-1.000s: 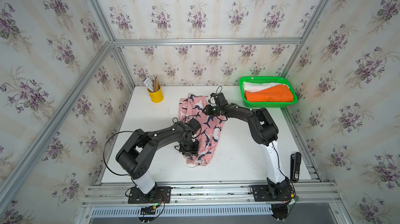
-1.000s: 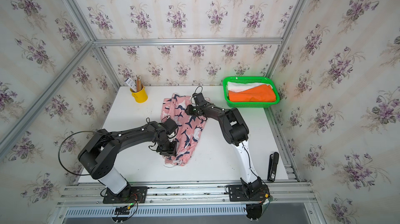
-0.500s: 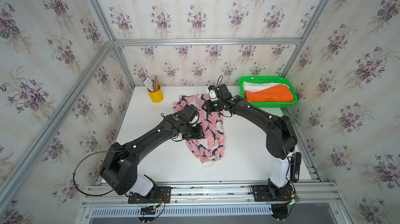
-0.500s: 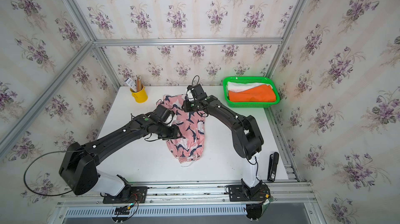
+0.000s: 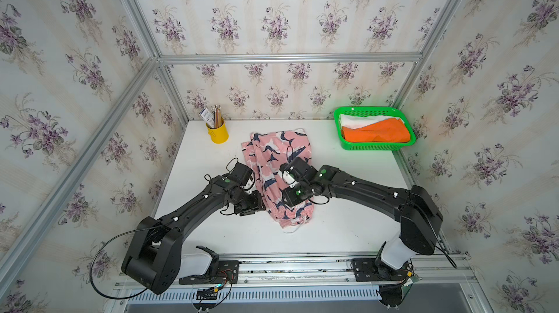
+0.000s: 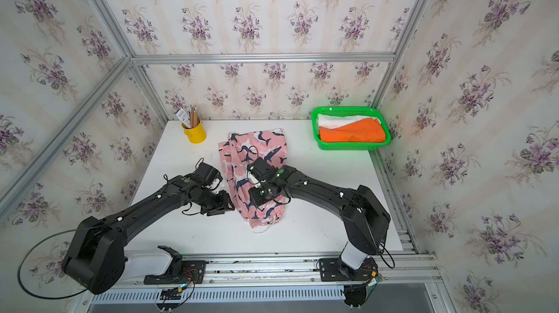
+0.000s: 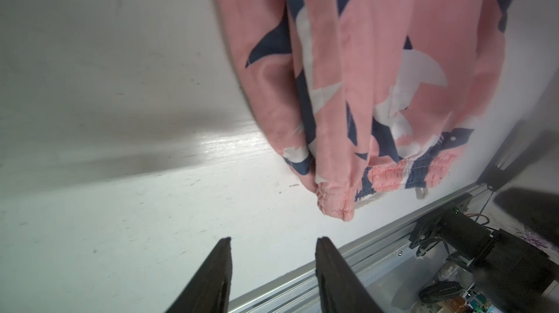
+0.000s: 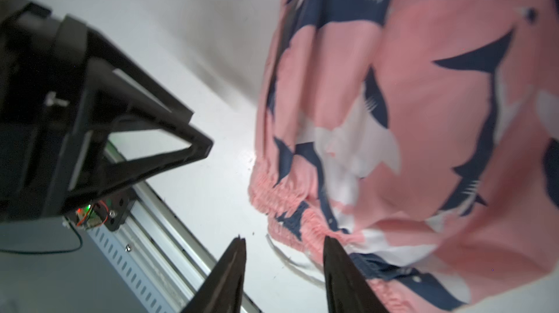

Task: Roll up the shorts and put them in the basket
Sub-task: Adjust the shorts at the center of the board.

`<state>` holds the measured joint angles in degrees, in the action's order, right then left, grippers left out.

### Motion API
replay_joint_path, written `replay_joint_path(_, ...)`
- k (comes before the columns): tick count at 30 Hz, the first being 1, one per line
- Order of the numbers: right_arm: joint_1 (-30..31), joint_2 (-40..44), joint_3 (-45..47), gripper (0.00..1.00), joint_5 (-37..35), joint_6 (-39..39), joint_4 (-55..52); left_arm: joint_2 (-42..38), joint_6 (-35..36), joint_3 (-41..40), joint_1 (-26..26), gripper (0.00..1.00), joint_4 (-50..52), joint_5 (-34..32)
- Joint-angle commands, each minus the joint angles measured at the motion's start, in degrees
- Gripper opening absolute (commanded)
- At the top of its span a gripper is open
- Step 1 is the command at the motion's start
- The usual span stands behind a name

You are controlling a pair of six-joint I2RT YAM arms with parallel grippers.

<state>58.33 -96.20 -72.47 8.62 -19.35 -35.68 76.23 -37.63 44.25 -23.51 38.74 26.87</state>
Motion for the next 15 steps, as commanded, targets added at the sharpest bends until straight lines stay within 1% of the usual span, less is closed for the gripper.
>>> replay_joint_path(1, 3.0, -2.8, -1.9, 0.50, -5.8, -0.8, -0.2, 1.0, -1.5, 0.1, 0.4, 0.42, -2.6, -1.5)
replay_joint_path(2, 3.4, -4.4, -2.6, 0.50, -6.0, -1.2, 0.0, 1.6, -1.8, 0.1, 0.9, 0.41, -2.8, -2.2)
replay_joint_path(4, 3.8, -7.5, -3.9, 0.51, -5.9, -1.5, 0.1, 2.8, -2.3, -0.4, 1.8, 0.39, -4.7, -1.7)
replay_joint_path(7, 4.0, -10.4, -4.6, 0.52, -5.5, -2.6, 1.3, 4.4, -2.7, -0.7, 2.2, 0.36, -8.8, 1.2)
replay_joint_path(8, 4.1, -11.2, -4.3, 0.53, -5.0, -3.0, 2.2, 6.6, -3.0, -0.9, 2.2, 0.36, -10.7, 2.4)
replay_joint_path(10, 4.2, -12.5, -3.9, 0.52, -3.9, -3.3, 3.4, 8.3, -3.9, -1.1, 2.2, 0.36, -12.7, 3.6)
replay_joint_path(11, 4.1, -13.1, -3.9, 0.49, -3.8, -3.5, 3.3, 9.2, -3.9, -0.9, 2.2, 0.35, -13.1, 3.7)
replay_joint_path(12, 4.2, -13.1, -4.0, 0.43, -4.3, -4.0, 3.2, 10.2, -3.7, -0.7, 2.2, 0.34, -13.2, 3.8)
replay_joint_path(13, 4.2, -12.8, -3.9, 0.35, -4.4, -4.3, 3.2, 10.9, -3.5, -0.4, 2.2, 0.34, -13.3, 4.0)
replay_joint_path(15, 4.2, -11.4, -4.1, 0.11, -4.5, -4.7, 2.7, 12.2, -3.4, -0.1, 2.2, 0.30, -14.5, 4.6)
